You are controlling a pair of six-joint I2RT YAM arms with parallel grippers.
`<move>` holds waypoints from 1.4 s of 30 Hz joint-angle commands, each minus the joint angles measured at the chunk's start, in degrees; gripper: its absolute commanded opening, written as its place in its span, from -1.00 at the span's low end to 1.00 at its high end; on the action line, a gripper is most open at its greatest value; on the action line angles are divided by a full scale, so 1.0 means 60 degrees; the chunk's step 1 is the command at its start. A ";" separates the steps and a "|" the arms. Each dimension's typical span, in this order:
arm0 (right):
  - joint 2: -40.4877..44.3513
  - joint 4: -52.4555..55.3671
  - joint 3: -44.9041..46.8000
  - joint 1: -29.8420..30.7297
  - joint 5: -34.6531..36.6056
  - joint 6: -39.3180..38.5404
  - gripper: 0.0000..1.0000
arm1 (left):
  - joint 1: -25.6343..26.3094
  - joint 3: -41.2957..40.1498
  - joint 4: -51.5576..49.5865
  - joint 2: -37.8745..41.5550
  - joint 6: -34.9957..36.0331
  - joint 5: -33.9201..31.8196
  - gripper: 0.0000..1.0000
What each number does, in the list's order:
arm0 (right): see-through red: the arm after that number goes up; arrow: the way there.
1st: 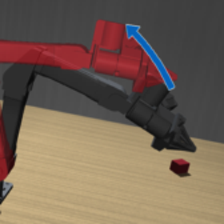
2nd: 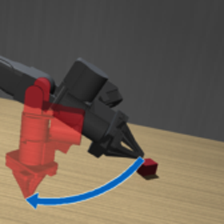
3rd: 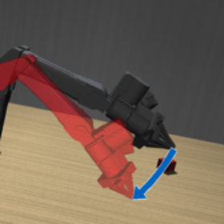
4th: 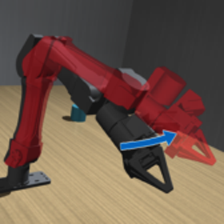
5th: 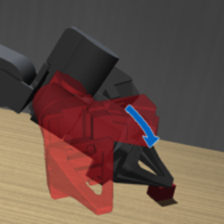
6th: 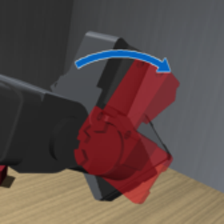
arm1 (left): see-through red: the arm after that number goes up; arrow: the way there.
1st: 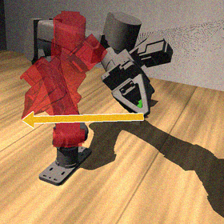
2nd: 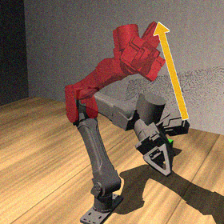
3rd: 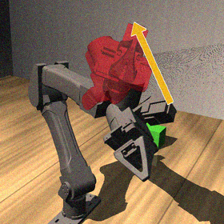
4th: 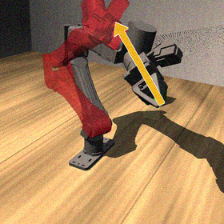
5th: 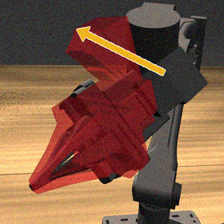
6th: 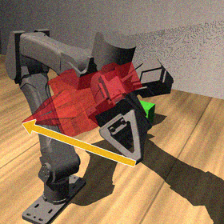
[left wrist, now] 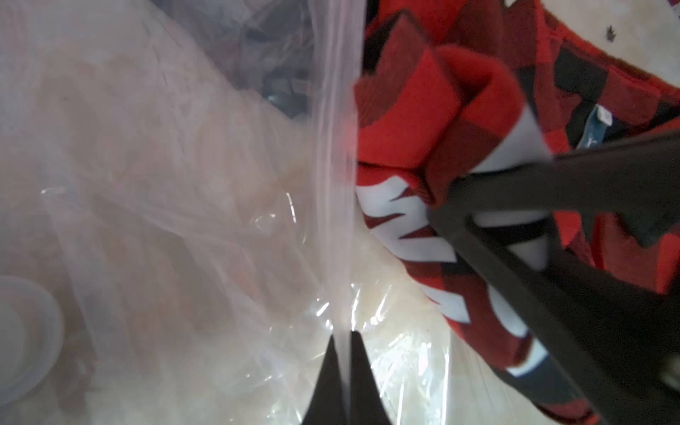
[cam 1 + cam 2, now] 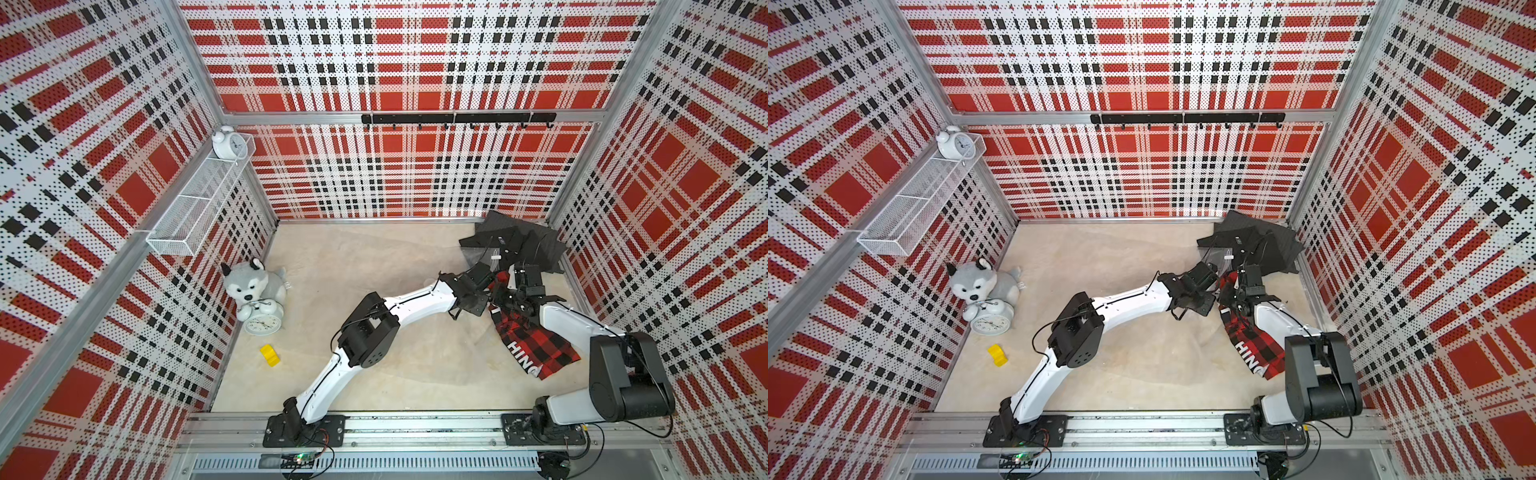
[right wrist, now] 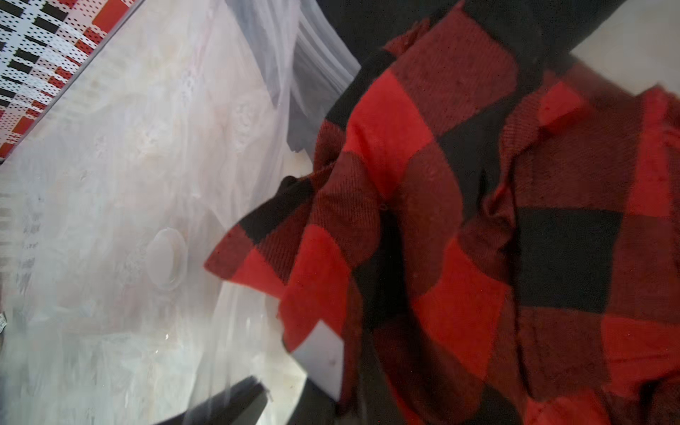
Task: Place the folded shirt into the vacuum bag
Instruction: Place the shirt in the vacuum bag.
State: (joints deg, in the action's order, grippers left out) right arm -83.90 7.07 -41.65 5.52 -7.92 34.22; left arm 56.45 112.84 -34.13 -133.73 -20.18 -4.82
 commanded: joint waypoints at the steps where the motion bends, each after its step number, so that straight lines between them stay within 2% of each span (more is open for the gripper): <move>1: -0.0357 -0.0548 0.0079 0.0033 0.0162 0.0138 -1.00 | 0.0148 -0.0350 0.0758 0.1066 -0.0122 -0.0249 -1.00; 10: -0.1078 -0.0427 -0.0545 0.0018 0.0096 0.0131 -1.00 | 0.0417 -0.1184 0.1505 0.1793 -0.0565 -0.0402 -1.00; 22: -0.0942 0.0098 -0.1681 -0.0022 -0.0485 0.0303 -1.00 | 0.0788 -0.1840 0.1770 0.1580 -0.0825 -0.0730 -1.00; 28: -0.1838 -0.0500 -0.1748 -0.0023 -0.0965 0.0323 -0.96 | 0.0779 -0.1778 0.1895 0.1419 -0.0811 -0.0892 -1.00; 31: -0.2115 -0.0431 -0.1873 -0.0026 -0.1257 0.0129 -0.61 | 0.0696 -0.1741 0.1921 0.1314 -0.0770 -0.1000 -1.00; 33: -0.1945 -0.0176 -0.1891 -0.0039 -0.1143 -0.0056 -0.22 | 0.0606 -0.1804 0.1989 0.1299 -0.0782 -0.0986 -1.00; 34: -0.1812 -0.0014 -0.1882 -0.0037 -0.1053 -0.0144 -0.10 | 0.0584 -0.1849 0.2033 0.1297 -0.0774 -0.0977 -1.00; 42: 0.0502 0.1506 -0.1096 -0.0135 0.0165 -0.0704 0.63 | 0.0328 -0.2096 0.2392 0.1327 -0.0713 -0.0720 -1.00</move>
State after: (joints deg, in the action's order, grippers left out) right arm -86.65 11.62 -50.09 5.26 -10.81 32.14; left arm 58.94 100.84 -21.96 -125.27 -24.67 -10.26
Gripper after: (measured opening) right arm 0.795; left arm 0.050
